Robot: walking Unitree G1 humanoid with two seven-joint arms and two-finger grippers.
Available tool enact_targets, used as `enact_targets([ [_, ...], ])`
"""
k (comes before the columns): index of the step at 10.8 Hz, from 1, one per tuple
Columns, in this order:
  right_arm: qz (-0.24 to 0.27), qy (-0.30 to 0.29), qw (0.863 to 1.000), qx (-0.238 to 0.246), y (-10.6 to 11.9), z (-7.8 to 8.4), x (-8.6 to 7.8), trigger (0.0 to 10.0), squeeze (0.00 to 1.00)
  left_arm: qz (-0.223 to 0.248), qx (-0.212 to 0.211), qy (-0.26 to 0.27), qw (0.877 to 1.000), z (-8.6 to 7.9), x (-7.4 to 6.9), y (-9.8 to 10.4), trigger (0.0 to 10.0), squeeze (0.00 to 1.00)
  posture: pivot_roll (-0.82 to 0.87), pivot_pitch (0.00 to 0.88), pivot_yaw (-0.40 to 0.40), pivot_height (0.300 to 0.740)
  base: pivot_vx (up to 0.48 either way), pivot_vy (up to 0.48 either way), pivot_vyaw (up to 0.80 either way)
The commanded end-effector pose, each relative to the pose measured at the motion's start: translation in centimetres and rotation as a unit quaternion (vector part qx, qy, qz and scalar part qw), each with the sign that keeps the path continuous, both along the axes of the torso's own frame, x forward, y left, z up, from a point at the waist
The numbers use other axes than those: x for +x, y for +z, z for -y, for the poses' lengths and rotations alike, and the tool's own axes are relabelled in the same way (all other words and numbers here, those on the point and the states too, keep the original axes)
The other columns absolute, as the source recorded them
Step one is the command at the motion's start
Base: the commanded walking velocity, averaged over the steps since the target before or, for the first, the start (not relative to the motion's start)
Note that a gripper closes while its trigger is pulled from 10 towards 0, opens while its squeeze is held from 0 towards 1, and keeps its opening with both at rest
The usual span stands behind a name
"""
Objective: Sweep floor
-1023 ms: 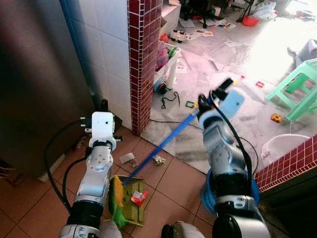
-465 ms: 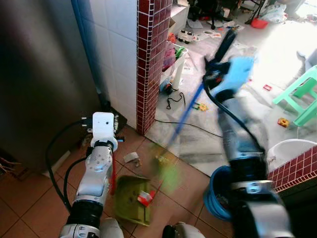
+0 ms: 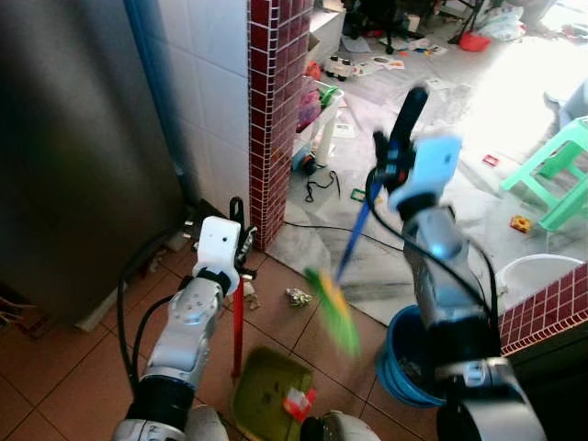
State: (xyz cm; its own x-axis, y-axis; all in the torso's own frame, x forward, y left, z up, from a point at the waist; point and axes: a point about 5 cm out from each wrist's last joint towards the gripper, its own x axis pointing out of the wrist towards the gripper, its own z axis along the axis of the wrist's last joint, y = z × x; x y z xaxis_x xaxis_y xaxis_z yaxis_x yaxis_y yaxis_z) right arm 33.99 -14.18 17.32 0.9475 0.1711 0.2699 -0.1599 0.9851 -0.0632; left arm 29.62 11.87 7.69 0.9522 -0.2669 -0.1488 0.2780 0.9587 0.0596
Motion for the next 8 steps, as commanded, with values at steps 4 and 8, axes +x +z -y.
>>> enact_targets([
  [4, -0.013, -0.034, 0.999, -0.021, -0.9, 0.5, -0.9, 10.0, 0.0, 0.012, -0.01, 0.0, 1.0, -0.7, 0.0, 0.5, 10.0, 0.0, -0.03, 0.01, -0.049, 0.74, 0.0, 0.0, 0.0],
  [8, -0.145, -0.051, 0.986, -0.065, -4.7, 1.1, -0.8, 10.0, 0.0, 0.004, 0.008, 0.059, 0.998, -1.1, 0.5, 0.1, 10.0, 0.0, -0.04, 0.004, -0.053, 0.74, 0.0, 0.0, 0.0],
])
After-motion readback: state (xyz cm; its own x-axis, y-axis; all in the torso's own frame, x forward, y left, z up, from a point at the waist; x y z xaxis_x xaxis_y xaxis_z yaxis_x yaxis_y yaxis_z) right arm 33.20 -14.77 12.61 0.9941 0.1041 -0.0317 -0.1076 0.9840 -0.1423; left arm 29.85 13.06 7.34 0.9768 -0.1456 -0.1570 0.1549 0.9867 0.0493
